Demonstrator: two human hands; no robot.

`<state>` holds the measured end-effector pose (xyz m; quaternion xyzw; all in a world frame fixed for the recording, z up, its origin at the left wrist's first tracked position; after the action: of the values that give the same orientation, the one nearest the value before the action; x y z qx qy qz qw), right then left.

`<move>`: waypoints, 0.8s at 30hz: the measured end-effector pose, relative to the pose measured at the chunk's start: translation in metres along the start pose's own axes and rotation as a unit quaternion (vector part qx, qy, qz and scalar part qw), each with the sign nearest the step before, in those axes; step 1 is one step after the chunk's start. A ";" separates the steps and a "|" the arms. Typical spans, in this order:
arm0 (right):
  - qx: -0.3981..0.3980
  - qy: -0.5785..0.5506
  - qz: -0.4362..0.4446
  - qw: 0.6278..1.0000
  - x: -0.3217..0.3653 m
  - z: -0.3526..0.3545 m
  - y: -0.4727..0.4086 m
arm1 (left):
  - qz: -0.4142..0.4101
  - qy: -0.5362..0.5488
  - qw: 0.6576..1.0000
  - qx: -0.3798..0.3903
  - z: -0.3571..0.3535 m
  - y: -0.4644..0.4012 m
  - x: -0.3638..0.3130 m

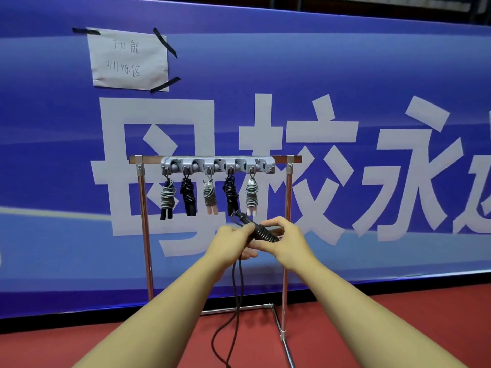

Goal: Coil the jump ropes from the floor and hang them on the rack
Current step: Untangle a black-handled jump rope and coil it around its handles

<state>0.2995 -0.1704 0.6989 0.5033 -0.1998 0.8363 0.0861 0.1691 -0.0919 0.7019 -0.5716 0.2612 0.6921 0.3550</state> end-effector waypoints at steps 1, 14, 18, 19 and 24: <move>0.001 0.002 -0.002 1.000 0.000 -0.001 0.000 | -0.001 -0.005 1.000 -0.009 0.001 0.000 0.000; 0.279 -0.220 -0.041 0.934 -0.007 -0.028 0.018 | -0.036 0.076 0.988 0.129 -0.014 0.004 0.002; 0.236 -0.141 0.007 0.961 0.005 -0.024 0.017 | 0.012 0.056 0.994 0.094 -0.008 0.007 0.002; 0.221 -0.115 0.018 0.968 0.006 -0.021 0.015 | 0.033 0.018 0.996 0.086 -0.006 0.008 0.003; 0.118 -0.083 0.019 0.989 -0.001 0.001 0.005 | 0.069 -0.017 0.990 0.119 -0.008 0.010 0.016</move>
<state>0.2985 -0.1755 0.6973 0.5733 -0.1154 0.8111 -0.0069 0.1650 -0.1011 0.6845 -0.4939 0.3746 0.6886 0.3761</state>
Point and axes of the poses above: each hand's wrist, its own y-axis away from the middle knuckle, its own z-axis out of the back of the hand, x = y × z, the point moved 7 cm from there along -y, towards the middle knuckle, and after that the axes turned 13 degrees about x, right-handed, at the moved point
